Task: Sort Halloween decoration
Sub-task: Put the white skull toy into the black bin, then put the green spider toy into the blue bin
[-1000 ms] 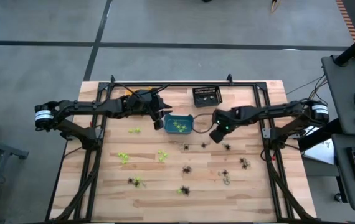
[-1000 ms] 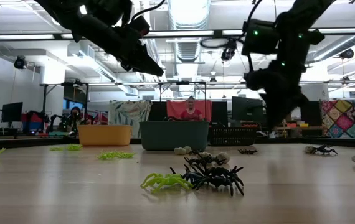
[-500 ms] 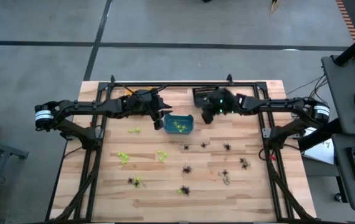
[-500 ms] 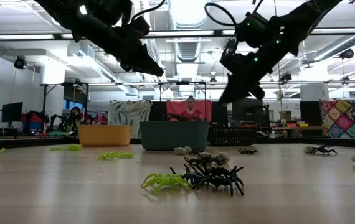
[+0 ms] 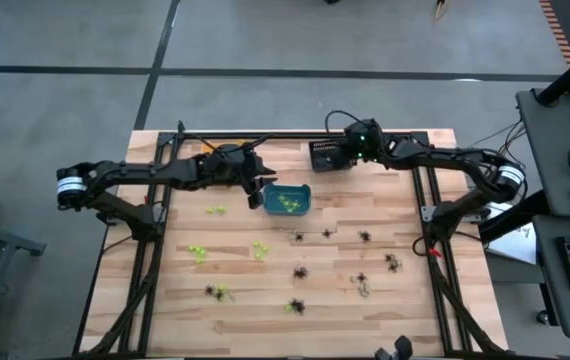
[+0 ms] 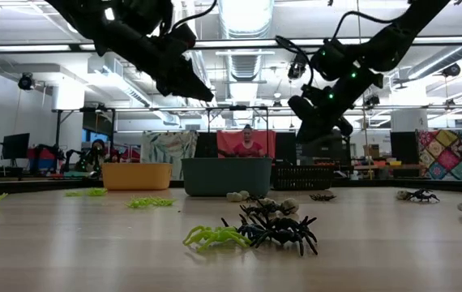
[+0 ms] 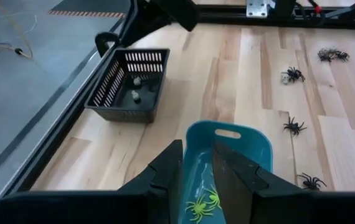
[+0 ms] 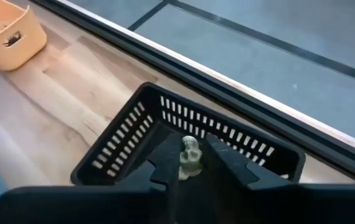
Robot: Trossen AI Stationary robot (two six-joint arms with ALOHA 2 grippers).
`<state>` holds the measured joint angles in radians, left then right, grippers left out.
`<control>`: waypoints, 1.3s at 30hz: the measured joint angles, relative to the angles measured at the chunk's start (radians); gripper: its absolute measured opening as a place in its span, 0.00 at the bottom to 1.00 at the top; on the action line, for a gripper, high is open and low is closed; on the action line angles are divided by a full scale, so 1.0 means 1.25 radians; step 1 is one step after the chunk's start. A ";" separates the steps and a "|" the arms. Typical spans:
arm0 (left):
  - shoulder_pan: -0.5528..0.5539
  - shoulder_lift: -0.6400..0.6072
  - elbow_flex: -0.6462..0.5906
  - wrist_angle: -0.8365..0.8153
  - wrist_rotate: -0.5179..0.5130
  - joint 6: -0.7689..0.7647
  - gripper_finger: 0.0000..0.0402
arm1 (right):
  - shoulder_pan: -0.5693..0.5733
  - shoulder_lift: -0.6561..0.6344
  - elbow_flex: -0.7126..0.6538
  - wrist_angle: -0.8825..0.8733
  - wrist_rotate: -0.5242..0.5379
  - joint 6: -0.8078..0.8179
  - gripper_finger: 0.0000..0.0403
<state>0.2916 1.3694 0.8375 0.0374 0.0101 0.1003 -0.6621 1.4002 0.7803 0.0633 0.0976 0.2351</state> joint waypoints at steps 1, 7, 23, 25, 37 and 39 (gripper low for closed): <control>0.000 0.004 0.000 -0.002 0.000 -0.006 0.17 | -0.001 0.006 0.000 0.008 0.000 0.002 0.19; 0.000 0.016 0.000 -0.023 0.000 -0.037 0.17 | -0.002 0.022 0.000 0.022 0.006 0.021 0.30; -0.001 0.016 0.000 -0.424 -0.001 -0.370 0.17 | 0.008 0.020 -0.001 0.020 -0.103 0.029 0.30; -0.004 0.016 0.000 -0.507 -0.001 -0.430 0.17 | 0.010 0.020 -0.001 0.019 -0.105 0.025 0.29; -0.038 0.018 0.005 -0.793 -0.015 -0.596 0.17 | 0.016 0.020 -0.001 0.019 -0.106 0.012 0.30; -0.042 0.020 0.005 -0.823 0.024 -0.614 0.17 | 0.018 0.020 -0.001 0.019 -0.106 0.012 0.30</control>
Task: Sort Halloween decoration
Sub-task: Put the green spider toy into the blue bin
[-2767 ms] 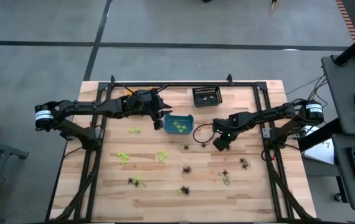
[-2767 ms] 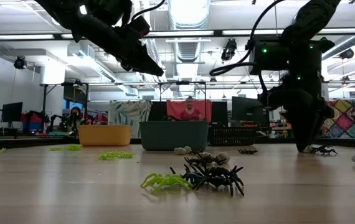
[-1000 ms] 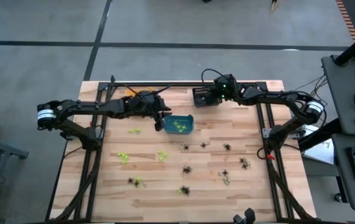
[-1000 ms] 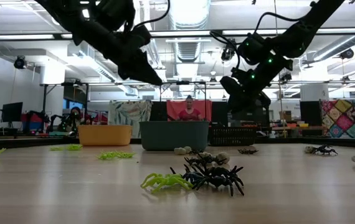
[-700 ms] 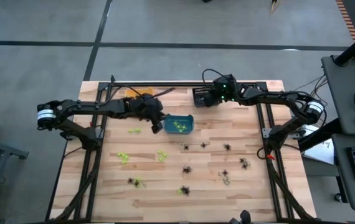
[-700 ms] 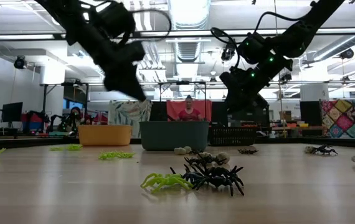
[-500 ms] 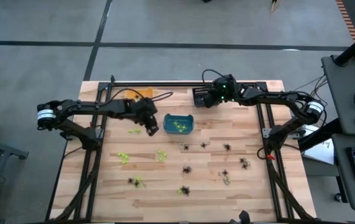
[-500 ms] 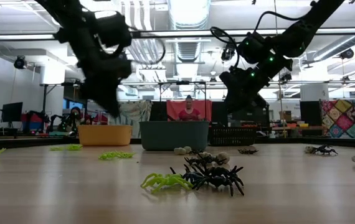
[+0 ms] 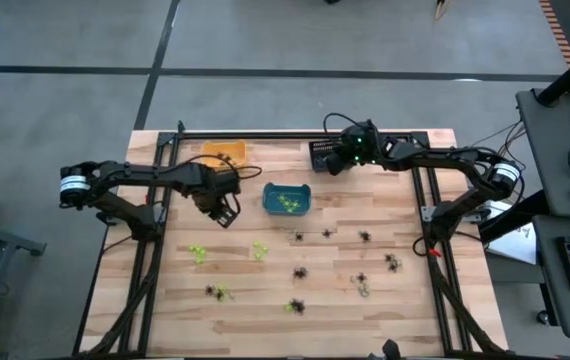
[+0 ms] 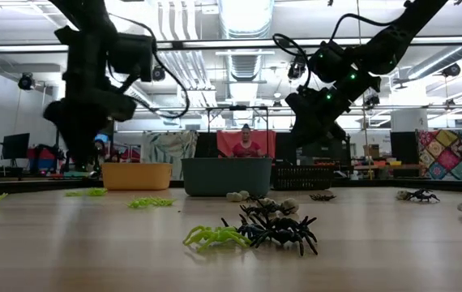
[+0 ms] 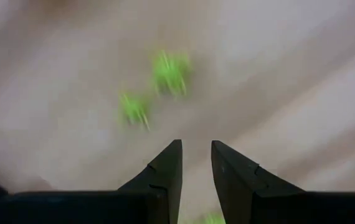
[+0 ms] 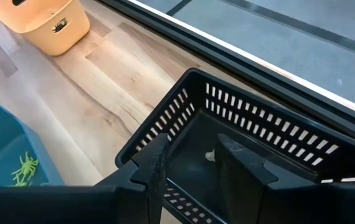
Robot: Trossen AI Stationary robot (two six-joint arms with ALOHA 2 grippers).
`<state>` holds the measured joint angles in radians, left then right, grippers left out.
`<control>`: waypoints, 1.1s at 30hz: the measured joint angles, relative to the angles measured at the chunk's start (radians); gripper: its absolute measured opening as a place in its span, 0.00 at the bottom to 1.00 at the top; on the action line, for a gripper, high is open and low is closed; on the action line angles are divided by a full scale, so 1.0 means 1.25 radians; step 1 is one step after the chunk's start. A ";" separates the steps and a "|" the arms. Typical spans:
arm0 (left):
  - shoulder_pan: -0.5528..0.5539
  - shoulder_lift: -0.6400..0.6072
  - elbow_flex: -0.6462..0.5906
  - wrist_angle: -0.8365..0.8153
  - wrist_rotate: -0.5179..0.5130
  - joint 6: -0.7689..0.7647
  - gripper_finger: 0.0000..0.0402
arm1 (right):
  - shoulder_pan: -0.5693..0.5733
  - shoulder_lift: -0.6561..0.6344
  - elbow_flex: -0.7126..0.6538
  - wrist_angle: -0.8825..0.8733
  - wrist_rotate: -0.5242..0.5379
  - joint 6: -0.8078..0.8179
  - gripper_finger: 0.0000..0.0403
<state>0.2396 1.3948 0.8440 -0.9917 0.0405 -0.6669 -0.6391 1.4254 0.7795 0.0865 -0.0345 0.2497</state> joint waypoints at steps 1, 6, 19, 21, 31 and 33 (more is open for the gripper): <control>-0.008 0.000 0.000 -0.016 0.026 -0.012 0.17 | 0.000 0.000 0.000 -0.001 0.000 0.000 0.30; -0.061 0.000 0.000 -0.088 0.066 -0.121 0.17 | 0.005 0.000 0.000 -0.004 0.000 -0.002 0.29; -0.284 0.005 -0.005 -0.162 0.116 -0.327 0.17 | 0.021 0.000 0.000 -0.005 0.000 -0.013 0.30; -0.304 0.005 -0.013 -0.155 0.117 -0.335 0.17 | 0.024 0.000 -0.001 -0.005 0.000 -0.013 0.30; -0.356 0.004 -0.103 -0.129 0.117 -0.311 0.17 | 0.027 0.000 -0.001 0.001 0.000 -0.013 0.30; -0.372 0.003 -0.116 -0.092 0.101 -0.262 0.17 | 0.027 0.000 -0.001 0.001 0.000 -0.013 0.30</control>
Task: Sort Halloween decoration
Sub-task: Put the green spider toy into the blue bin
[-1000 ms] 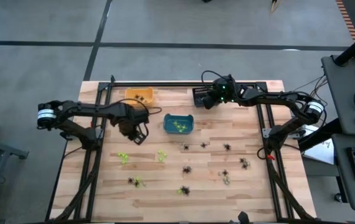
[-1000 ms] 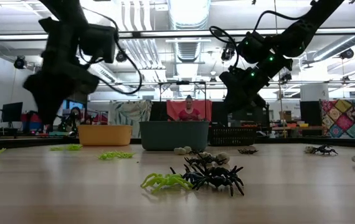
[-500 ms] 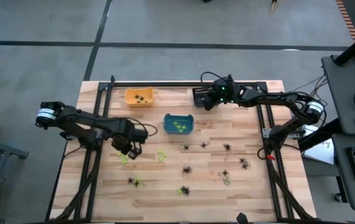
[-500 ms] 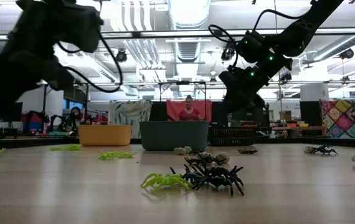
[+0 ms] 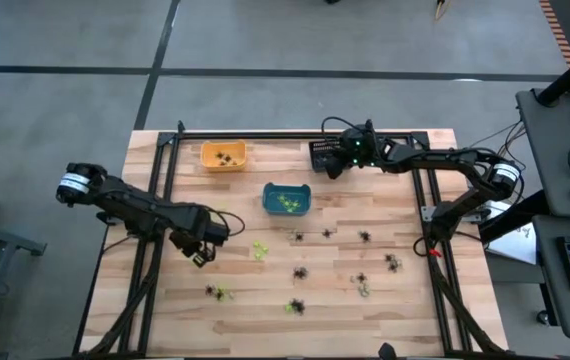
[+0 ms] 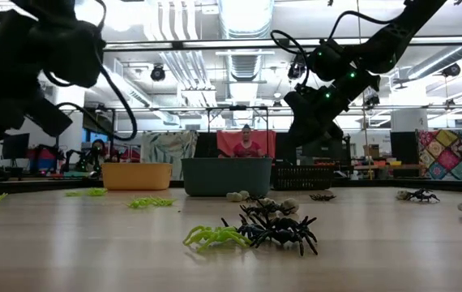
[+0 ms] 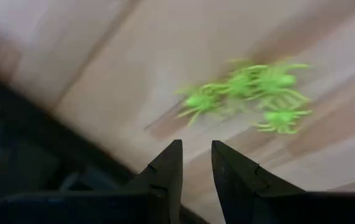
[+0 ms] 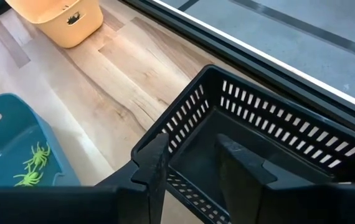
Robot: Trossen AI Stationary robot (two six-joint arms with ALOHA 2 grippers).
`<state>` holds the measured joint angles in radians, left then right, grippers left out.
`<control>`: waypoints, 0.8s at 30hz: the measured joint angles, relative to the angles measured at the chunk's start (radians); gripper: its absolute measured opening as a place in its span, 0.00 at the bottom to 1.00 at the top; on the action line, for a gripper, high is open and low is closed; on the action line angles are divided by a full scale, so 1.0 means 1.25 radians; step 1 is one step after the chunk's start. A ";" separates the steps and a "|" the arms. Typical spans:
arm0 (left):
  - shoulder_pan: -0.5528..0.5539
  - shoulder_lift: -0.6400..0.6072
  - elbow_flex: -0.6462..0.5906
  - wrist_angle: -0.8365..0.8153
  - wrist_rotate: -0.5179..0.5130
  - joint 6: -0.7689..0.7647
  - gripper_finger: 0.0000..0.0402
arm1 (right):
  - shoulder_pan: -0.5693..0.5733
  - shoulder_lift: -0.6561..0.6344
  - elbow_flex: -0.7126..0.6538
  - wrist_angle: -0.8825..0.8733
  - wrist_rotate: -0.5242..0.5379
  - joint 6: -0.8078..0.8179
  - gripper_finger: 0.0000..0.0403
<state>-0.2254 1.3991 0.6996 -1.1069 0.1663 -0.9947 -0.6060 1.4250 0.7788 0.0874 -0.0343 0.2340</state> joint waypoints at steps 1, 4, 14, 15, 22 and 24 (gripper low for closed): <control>-0.012 -0.002 -0.003 0.015 -0.008 0.028 0.17 | 0.000 0.000 0.000 0.000 0.000 0.000 0.29; -0.056 -0.009 -0.002 0.029 -0.052 0.111 0.17 | 0.000 0.000 0.000 0.000 0.000 0.000 0.29; -0.203 -0.066 -0.019 0.067 -0.190 0.193 0.17 | 0.012 0.000 0.000 0.000 0.000 0.001 0.30; -0.215 -0.076 -0.027 0.083 -0.205 0.196 0.17 | 0.015 0.000 0.000 0.000 0.000 0.001 0.30; -0.258 -0.136 -0.108 0.163 -0.253 0.191 0.17 | 0.038 0.000 0.000 0.000 0.000 0.001 0.31; -0.257 -0.152 -0.124 0.163 -0.254 0.189 0.17 | 0.043 0.000 0.000 0.000 0.000 0.001 0.30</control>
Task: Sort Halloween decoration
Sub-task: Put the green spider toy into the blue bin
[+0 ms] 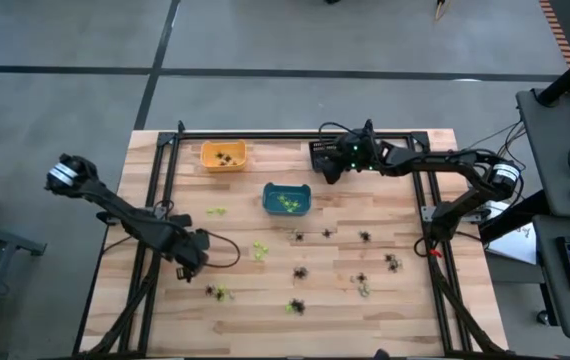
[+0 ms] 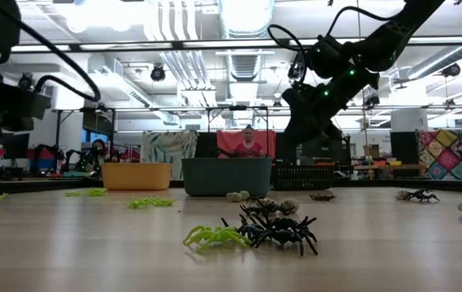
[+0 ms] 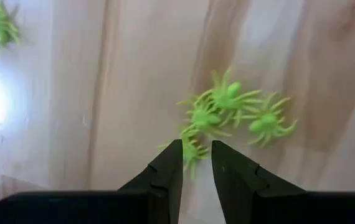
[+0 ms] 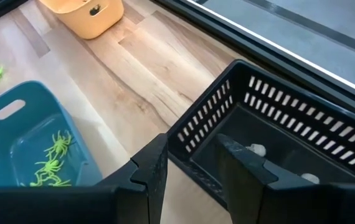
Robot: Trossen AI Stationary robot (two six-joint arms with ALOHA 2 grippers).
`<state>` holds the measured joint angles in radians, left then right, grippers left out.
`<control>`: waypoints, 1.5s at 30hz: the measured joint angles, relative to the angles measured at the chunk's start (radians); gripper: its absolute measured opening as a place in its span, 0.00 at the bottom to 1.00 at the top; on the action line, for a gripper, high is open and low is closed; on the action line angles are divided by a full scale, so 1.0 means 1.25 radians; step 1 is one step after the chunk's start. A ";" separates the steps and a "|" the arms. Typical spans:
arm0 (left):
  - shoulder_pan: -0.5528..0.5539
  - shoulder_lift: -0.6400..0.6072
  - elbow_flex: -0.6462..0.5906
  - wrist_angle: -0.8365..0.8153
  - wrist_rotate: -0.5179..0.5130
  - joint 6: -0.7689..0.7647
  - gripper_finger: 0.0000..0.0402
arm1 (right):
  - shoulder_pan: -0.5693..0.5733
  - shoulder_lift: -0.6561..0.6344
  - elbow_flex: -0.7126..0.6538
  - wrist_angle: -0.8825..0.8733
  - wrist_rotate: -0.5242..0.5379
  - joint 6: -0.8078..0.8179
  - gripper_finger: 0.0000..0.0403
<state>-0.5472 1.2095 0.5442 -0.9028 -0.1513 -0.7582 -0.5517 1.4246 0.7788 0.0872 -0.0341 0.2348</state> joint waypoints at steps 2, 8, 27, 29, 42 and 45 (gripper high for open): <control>0.000 -0.014 -0.013 0.000 0.001 0.000 0.17 | 0.004 0.000 0.000 0.000 0.000 0.000 0.30; 0.000 -0.047 -0.046 0.027 0.008 -0.002 0.17 | 0.005 0.000 0.000 0.000 0.000 0.000 0.31; 0.000 -0.049 -0.056 0.047 0.053 -0.040 0.17 | 0.005 0.000 0.000 0.000 0.000 0.006 0.31; 0.000 -0.055 -0.042 0.041 0.054 -0.044 0.17 | 0.005 0.000 0.000 0.000 0.000 0.006 0.31; -0.001 -0.052 -0.004 -0.015 0.084 -0.054 0.20 | 0.005 0.000 0.000 -0.001 0.000 0.002 0.31; -0.001 -0.052 -0.004 -0.013 0.084 -0.053 0.24 | 0.005 0.000 0.000 0.000 0.000 0.001 0.31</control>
<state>-0.5480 1.1442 0.5392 -0.9188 -0.0467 -0.8249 -0.5453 1.4246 0.7788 0.0868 -0.0338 0.2367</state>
